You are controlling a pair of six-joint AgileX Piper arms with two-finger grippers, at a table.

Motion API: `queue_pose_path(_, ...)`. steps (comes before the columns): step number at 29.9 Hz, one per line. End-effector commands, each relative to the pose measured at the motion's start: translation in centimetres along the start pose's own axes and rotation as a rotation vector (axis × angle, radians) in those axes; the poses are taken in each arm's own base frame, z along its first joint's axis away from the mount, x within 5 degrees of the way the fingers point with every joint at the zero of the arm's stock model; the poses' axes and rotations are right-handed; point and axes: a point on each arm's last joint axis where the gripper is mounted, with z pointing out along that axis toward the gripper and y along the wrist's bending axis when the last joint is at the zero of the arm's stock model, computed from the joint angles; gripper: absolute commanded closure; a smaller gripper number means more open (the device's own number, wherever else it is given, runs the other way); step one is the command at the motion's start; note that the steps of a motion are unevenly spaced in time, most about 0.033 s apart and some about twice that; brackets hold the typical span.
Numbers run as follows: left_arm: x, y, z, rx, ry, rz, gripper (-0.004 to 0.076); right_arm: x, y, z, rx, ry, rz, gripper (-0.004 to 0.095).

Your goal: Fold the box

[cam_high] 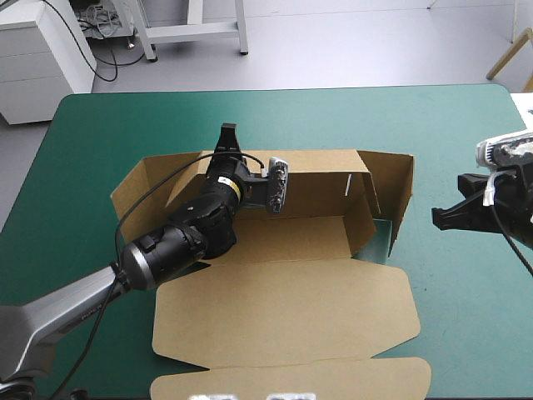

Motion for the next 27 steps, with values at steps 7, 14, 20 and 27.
queue_pose_path(7, -0.1, -2.6, -0.6, -0.101, -0.104, 0.025, 0.0734, -1.3, -0.1, -1.0, 0.021, -0.111, 0.024, 0.0921)
queue_pose_path(14, 0.2, -3.8, -0.2, -0.132, -0.105, 0.026, 0.0734, -1.2, -0.1, -1.0, 0.016, -0.107, 0.026, 0.0829)
queue_pose_path(20, 0.0, -3.9, -0.2, -0.137, -0.127, 0.025, 0.0734, -1.2, 0.2, -1.4, -0.009, -0.089, 0.034, 0.0431)
queue_pose_path(27, 0.0, -3.9, -0.2, -0.133, -0.125, -0.012, 0.0734, -3.2, 0.1, -3.0, 0.013, -0.191, 0.015, 0.0102)
